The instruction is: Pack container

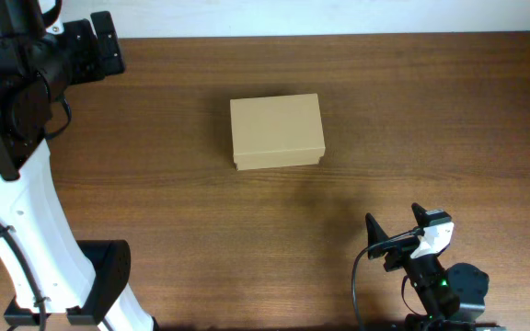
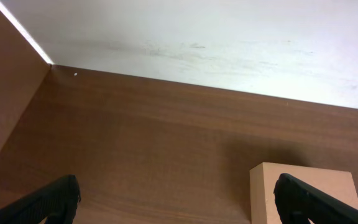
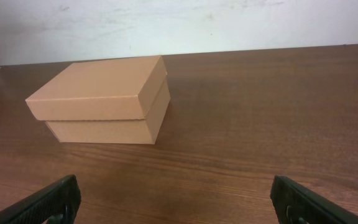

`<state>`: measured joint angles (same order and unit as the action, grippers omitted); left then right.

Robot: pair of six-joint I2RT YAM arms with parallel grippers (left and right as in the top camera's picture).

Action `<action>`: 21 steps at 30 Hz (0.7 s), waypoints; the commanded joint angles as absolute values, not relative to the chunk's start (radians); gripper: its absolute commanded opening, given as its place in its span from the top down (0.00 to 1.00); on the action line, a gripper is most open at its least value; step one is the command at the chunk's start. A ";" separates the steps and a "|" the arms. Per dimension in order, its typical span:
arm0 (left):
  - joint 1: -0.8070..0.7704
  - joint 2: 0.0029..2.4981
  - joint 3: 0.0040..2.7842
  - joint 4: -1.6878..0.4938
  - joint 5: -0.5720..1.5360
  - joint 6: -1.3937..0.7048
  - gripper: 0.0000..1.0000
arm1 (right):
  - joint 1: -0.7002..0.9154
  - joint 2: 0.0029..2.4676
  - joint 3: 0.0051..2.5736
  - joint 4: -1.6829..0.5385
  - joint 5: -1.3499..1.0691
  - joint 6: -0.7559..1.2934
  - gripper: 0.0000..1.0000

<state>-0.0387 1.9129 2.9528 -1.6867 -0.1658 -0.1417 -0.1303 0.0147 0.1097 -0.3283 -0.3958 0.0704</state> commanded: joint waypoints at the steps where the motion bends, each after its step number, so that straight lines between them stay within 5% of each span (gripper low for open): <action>1: -0.039 1.918 2.950 -1.687 -0.173 -0.136 0.00 | -0.123 0.002 0.100 -0.324 -0.415 0.068 0.01; 21: -0.039 1.802 2.879 -1.685 -0.174 -0.136 0.00 | -0.123 0.002 0.100 -0.324 -0.415 0.068 0.01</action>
<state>-0.0387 1.9018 2.9387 -1.6863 -0.1658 -0.1417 -0.1303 0.0147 0.1097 -0.3283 -0.4026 0.0704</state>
